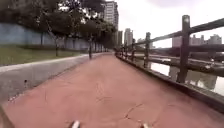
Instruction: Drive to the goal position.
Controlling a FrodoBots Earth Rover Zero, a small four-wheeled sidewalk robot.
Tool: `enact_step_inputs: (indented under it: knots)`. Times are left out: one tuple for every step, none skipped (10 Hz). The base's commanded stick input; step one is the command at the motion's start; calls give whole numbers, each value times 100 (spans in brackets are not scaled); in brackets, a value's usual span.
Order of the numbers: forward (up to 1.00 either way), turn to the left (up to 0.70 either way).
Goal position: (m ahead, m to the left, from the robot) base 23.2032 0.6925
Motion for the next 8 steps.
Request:
enact_step_inputs:
  knots:
    - [70, 0]
    - [70, 0]
    - [70, 0]
    - [70, 0]
    - [70, 0]
    - [70, 0]
    - [70, 0]
    - [70, 0]
